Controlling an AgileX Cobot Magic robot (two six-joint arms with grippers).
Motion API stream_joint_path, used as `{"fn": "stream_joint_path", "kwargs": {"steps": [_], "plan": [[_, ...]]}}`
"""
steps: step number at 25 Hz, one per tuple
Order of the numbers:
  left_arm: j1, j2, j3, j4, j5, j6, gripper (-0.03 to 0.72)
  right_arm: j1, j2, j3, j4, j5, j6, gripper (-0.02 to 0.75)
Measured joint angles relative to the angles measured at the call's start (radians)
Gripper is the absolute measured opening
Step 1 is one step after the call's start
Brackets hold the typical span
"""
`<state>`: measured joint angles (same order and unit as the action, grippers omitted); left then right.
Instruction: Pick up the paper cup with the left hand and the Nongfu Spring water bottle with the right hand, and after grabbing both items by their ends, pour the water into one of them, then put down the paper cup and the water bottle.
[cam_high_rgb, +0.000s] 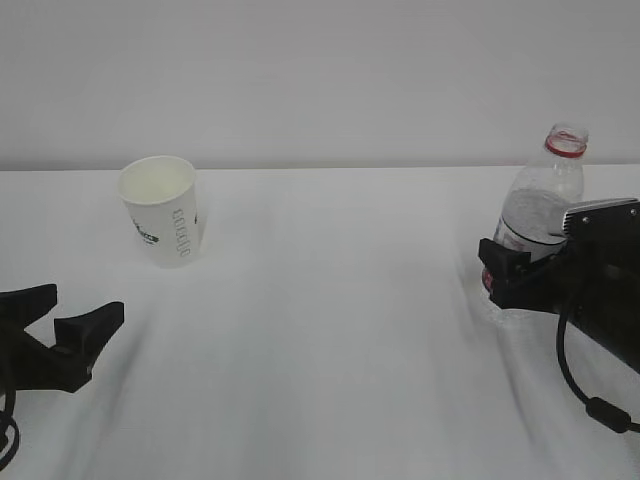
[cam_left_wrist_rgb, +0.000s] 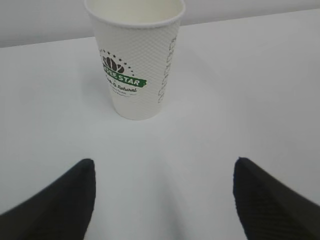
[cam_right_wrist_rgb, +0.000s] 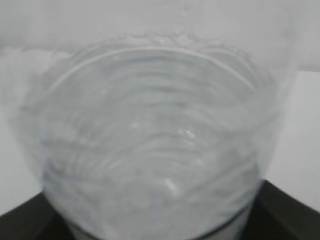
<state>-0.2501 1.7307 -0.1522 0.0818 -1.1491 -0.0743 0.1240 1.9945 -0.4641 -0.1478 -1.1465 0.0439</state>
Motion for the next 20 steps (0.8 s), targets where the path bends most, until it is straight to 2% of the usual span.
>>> {"fn": "stream_joint_path", "kwargs": {"steps": [10, 20], "plan": [[0.000, 0.000, 0.000, 0.000, 0.000, 0.000, 0.605, 0.000, -0.012, 0.017, -0.004, 0.002, 0.000, 0.534], [0.000, 0.000, 0.000, 0.000, 0.000, 0.000, 0.599, 0.000, -0.196, 0.048, -0.017, 0.144, -0.011, 0.532]]}}
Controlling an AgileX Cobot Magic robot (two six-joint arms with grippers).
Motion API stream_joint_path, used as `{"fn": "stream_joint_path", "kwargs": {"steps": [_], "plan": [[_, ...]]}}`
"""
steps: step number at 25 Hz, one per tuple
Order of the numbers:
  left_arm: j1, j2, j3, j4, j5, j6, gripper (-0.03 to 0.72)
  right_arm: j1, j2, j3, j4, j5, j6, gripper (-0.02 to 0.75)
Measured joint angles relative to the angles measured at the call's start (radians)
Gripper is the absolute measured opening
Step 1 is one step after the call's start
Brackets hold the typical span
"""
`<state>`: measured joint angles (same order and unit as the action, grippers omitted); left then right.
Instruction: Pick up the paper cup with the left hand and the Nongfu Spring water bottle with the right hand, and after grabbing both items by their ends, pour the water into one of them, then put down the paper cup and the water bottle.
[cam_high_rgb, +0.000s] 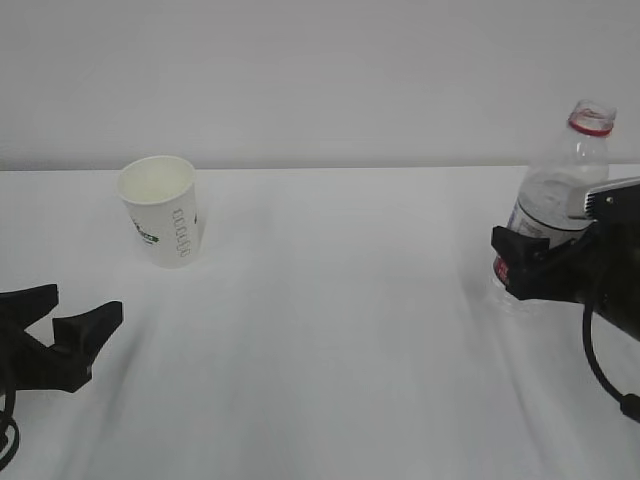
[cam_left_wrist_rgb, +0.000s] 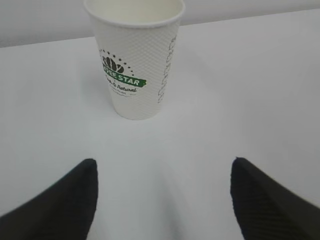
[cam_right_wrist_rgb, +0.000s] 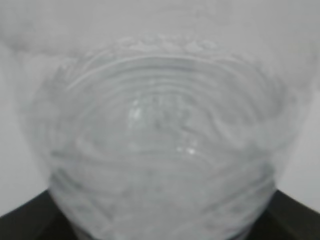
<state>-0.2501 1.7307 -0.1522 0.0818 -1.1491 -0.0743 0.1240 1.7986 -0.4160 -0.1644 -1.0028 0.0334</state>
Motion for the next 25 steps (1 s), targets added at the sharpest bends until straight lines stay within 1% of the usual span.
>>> {"fn": "stream_joint_path", "kwargs": {"steps": [6, 11, 18, 20, 23, 25], "plan": [[0.000, 0.000, 0.000, 0.000, 0.000, 0.000, 0.592, 0.000, -0.122, 0.002, -0.009, 0.108, -0.002, 0.531], [0.000, 0.000, 0.000, 0.000, 0.000, 0.000, 0.592, 0.000, -0.215, 0.003, -0.048, 0.185, -0.002, 0.531], [0.000, 0.000, 0.000, 0.000, 0.000, 0.000, 0.593, 0.000, -0.274, 0.009, -0.061, 0.239, -0.002, 0.531], [0.000, 0.003, -0.009, 0.008, 0.000, 0.000, 0.610, 0.000, -0.274, 0.009, -0.062, 0.248, -0.004, 0.531], [0.000, 0.029, -0.043, 0.028, 0.000, 0.000, 0.669, 0.000, -0.275, 0.009, -0.065, 0.261, -0.004, 0.531], [0.000, 0.057, -0.070, 0.033, 0.000, 0.000, 0.684, 0.000, -0.275, 0.009, -0.075, 0.261, -0.004, 0.531]]}}
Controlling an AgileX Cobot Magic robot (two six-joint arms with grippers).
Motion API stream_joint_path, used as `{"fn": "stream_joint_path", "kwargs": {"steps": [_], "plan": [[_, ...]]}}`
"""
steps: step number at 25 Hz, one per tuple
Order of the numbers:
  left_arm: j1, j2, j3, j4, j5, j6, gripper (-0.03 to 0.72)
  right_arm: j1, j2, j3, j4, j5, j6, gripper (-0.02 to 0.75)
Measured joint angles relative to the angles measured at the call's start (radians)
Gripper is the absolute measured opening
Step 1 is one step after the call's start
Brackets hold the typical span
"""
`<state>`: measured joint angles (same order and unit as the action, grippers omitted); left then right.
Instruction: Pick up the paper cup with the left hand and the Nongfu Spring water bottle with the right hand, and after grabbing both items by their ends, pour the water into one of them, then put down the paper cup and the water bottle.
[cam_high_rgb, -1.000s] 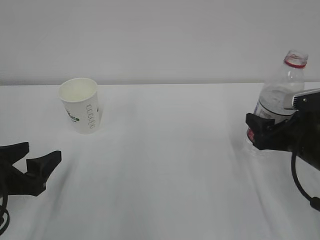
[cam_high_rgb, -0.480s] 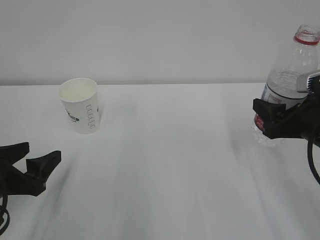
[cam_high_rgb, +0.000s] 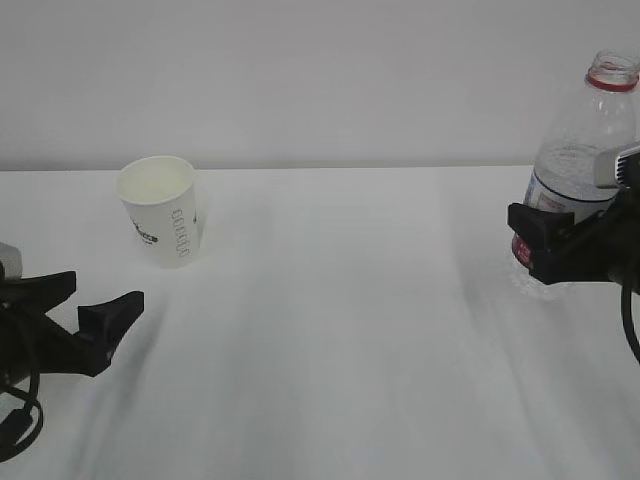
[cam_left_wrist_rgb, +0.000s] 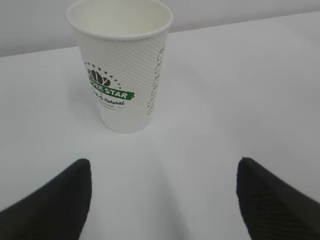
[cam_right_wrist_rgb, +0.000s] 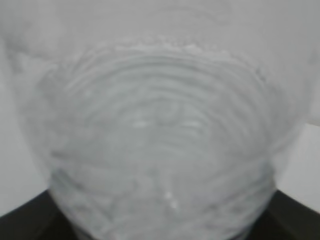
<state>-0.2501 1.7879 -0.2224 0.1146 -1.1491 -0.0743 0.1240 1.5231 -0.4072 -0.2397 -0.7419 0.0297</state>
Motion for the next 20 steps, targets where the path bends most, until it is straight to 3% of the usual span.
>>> {"fn": "stream_joint_path", "kwargs": {"steps": [20], "plan": [[0.000, 0.201, -0.191, -0.033, -0.002, 0.000, 0.691, 0.000, 0.000, 0.000, -0.023, 0.003, 0.010, 0.530]]}}
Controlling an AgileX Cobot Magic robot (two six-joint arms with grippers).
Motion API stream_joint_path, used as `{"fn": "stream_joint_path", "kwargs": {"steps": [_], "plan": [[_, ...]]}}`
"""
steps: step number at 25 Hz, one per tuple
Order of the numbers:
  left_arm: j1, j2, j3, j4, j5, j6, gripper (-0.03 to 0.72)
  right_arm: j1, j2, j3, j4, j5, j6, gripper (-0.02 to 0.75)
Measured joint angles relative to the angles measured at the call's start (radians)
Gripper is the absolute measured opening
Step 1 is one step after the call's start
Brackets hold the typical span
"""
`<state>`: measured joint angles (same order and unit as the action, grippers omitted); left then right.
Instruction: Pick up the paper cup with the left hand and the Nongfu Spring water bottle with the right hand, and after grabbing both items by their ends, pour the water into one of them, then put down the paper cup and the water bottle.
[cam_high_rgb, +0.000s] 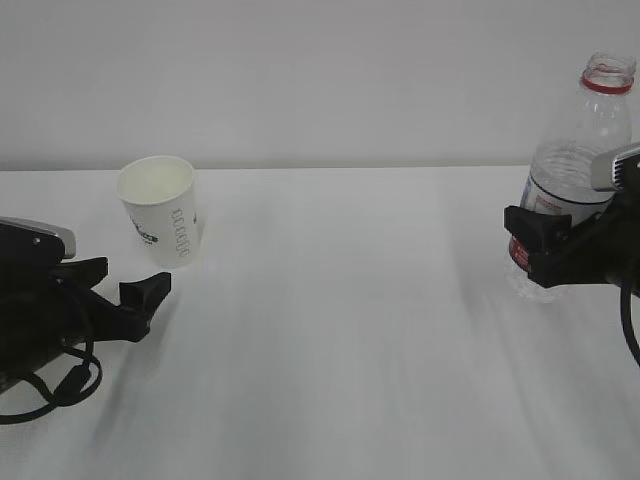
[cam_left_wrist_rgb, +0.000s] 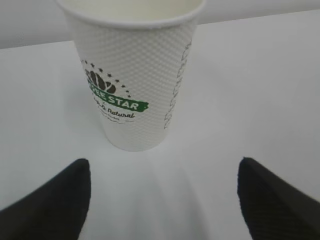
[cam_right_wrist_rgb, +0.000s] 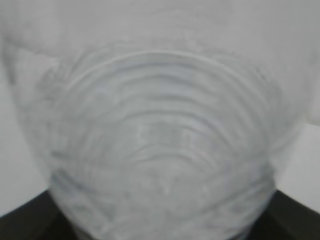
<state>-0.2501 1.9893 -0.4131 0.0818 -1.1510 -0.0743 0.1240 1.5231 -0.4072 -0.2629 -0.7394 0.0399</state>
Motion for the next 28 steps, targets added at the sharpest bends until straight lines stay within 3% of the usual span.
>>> {"fn": "stream_joint_path", "kwargs": {"steps": [28], "plan": [[0.000, 0.171, -0.232, -0.047, -0.001, 0.000, 0.690, 0.000, 0.000, 0.000, -0.002, 0.002, 0.000, 0.529]]}}
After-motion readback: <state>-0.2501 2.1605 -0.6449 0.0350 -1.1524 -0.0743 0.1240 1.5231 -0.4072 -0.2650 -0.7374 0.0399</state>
